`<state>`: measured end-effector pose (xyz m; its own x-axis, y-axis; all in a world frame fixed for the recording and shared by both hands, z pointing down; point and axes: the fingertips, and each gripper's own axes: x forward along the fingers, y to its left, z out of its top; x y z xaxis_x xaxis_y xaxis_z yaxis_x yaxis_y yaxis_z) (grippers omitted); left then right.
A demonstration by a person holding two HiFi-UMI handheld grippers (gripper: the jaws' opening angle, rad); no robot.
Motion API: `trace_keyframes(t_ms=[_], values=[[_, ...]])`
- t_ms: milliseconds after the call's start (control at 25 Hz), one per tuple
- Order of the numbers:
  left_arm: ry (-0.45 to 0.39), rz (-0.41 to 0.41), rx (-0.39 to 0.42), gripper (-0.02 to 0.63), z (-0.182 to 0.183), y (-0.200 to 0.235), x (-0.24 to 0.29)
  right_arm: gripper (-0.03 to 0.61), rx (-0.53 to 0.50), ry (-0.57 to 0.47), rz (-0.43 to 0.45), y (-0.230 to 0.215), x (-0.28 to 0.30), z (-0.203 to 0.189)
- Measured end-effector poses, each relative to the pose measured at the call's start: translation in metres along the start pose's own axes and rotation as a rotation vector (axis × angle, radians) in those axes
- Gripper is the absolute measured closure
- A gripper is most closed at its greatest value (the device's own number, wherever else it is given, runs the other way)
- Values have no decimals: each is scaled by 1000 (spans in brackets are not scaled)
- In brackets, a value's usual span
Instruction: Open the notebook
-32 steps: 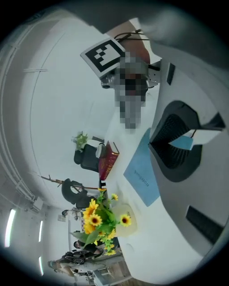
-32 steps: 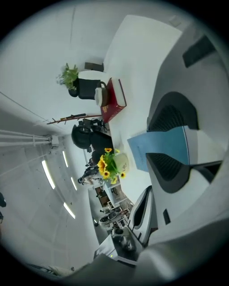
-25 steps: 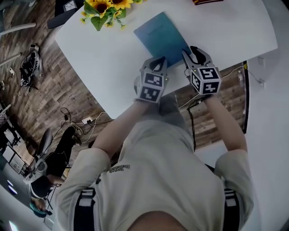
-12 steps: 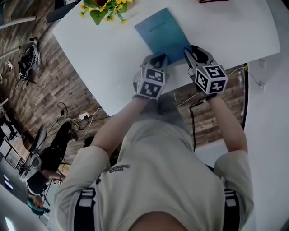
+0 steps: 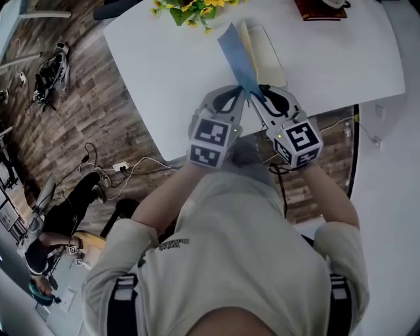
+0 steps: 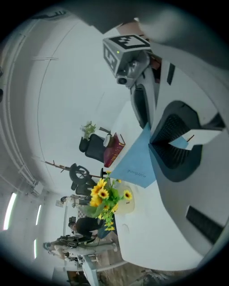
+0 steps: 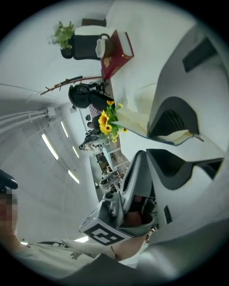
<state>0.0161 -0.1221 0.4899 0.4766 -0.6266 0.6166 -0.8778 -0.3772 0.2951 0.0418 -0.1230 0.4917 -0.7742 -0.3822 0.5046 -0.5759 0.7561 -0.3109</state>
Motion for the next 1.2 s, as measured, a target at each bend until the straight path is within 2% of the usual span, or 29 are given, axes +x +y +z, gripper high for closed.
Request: trace_keyframes(t_ms=[120, 240, 440, 560, 640, 880, 1080, 1200], values=[[-32, 42, -36, 601, 7, 16, -29, 485, -58, 31, 83, 32, 20, 0], [-31, 92, -72, 601, -1, 39, -47, 485, -89, 75, 152, 59, 40, -10], [14, 128, -156, 601, -39, 66, -60, 477, -133, 137, 206, 88, 74, -31], [24, 137, -162, 601, -53, 72, -69, 477, -153, 196, 229, 99, 91, -48], [69, 149, -156, 601, -72, 78, -64, 477, -164, 242, 244, 104, 101, -60], [198, 122, -209, 601, -122, 92, -32, 462, -174, 391, 283, 114, 112, -100], [283, 99, -200, 601, -143, 89, -11, 462, -141, 461, 287, 109, 111, -124], [300, 92, -203, 601, -147, 85, -6, 463, -137, 480, 290, 106, 107, -128]])
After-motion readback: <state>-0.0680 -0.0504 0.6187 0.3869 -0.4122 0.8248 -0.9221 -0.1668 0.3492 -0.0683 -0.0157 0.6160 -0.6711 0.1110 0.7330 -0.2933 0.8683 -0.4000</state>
